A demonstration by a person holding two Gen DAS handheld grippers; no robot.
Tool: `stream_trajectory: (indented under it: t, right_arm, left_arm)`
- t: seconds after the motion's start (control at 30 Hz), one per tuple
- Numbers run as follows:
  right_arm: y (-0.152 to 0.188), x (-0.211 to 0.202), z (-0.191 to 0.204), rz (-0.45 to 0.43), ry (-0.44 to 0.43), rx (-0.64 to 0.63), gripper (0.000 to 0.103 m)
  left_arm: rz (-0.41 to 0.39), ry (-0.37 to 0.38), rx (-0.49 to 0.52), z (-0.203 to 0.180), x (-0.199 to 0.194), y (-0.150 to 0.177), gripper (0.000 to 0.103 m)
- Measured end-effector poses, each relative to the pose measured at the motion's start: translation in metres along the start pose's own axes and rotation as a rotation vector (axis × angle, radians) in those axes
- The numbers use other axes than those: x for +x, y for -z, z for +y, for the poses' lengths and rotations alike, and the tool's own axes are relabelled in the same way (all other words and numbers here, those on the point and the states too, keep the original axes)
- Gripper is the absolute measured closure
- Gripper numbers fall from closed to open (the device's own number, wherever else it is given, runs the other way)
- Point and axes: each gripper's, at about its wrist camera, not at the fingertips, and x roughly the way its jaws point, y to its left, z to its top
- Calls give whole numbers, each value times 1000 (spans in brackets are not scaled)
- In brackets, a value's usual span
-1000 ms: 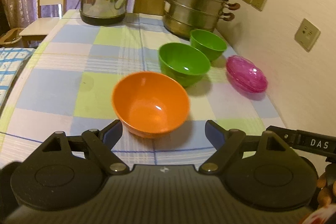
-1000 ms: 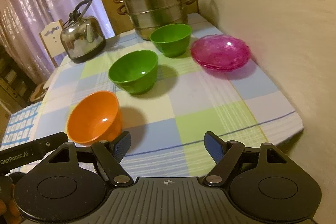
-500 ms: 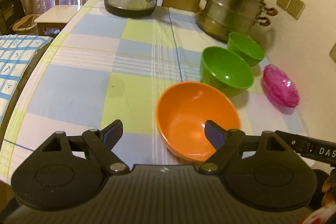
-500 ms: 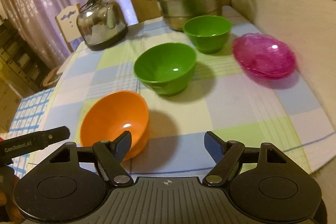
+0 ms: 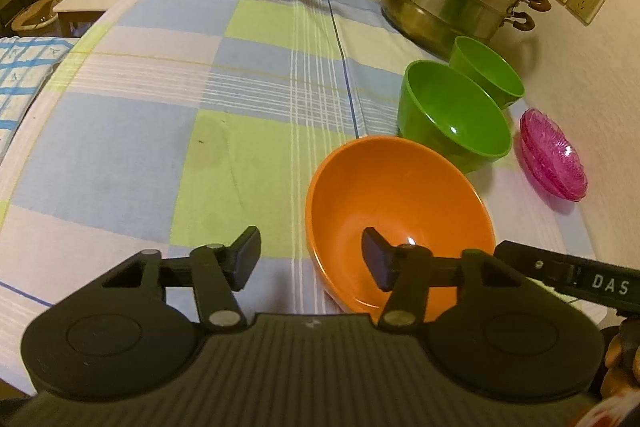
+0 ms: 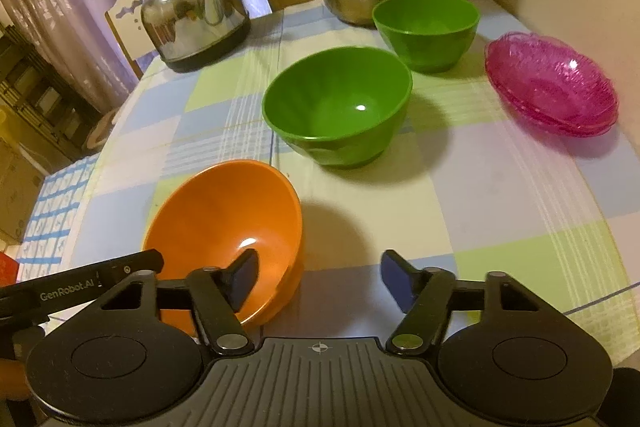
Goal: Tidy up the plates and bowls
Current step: 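Move both tools to the orange bowl and close them on its rim, then lift the orange bowl with both tools and carry it over the larger green bowl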
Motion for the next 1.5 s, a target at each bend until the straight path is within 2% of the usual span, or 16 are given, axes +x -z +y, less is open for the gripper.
stream_trajectory:
  t: [0.4,0.63,0.83,1.5]
  right_arm:
    - [1,21,6,44,-19,8,65]
    - [1,24,11,48,-44,-2,90]
    - [1,24,14,48,-47,-13,90]
    - [0,11,13,28,-53,-24,91]
  left_arm:
    - [-5,26,26,-6,11,-4,84]
    - [-9,16,33,-7,12,-4,90]
    - [-8,10,39,-5,12,-4,94]
    - [-26,7,59,-16,-4,-10,94]
